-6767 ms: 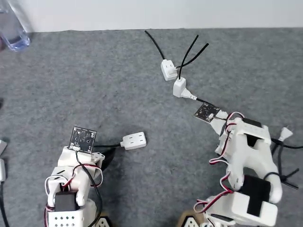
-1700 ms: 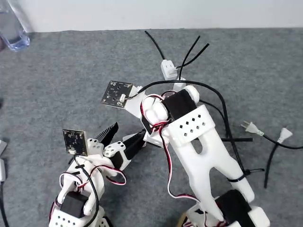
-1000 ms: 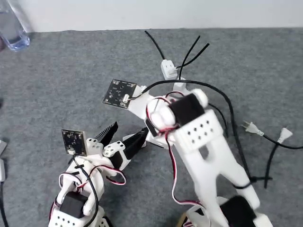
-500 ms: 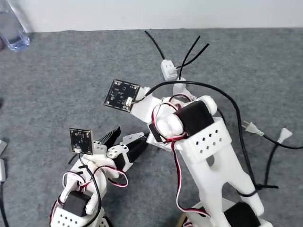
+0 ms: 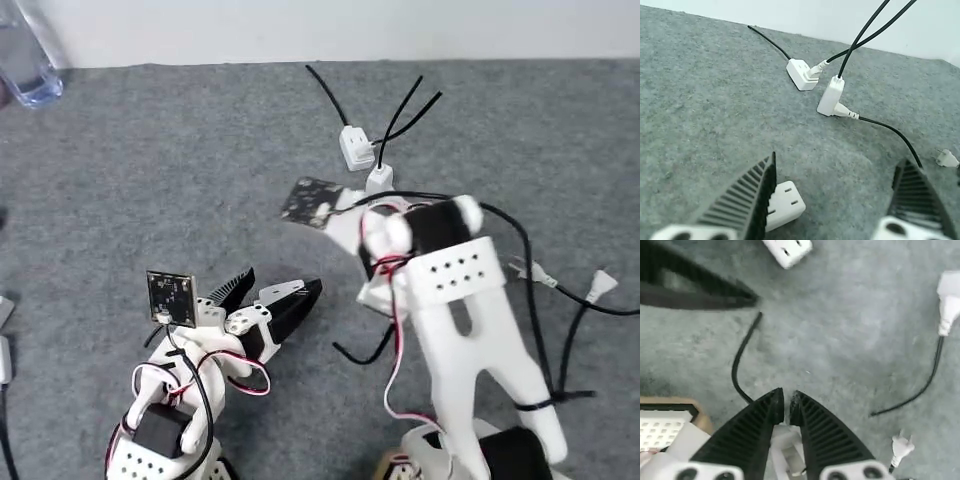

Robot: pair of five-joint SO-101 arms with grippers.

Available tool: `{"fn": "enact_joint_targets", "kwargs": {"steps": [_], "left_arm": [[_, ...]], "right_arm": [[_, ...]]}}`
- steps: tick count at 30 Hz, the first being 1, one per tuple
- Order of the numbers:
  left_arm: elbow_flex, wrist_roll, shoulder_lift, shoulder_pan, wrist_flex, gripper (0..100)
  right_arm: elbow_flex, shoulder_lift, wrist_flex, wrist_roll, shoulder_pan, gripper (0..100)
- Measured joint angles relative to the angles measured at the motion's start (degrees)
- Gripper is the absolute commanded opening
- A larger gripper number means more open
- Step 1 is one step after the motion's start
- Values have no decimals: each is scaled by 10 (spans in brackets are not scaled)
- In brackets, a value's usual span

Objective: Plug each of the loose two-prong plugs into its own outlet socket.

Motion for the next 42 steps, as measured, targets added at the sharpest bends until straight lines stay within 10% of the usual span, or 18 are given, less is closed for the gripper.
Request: {"fn": "enact_joint_targets", "kwargs": {"steps": [12, 28, 42], "left_arm": [[0, 0, 0, 0, 0, 349], [0, 0, 0, 14, 64, 351], [-76, -130, 0, 8, 236, 351]], "right_arm": [[7, 0, -10, 87, 214, 9], [215, 0, -123, 92, 275, 147], [216, 0, -123, 374, 408, 147]]}}
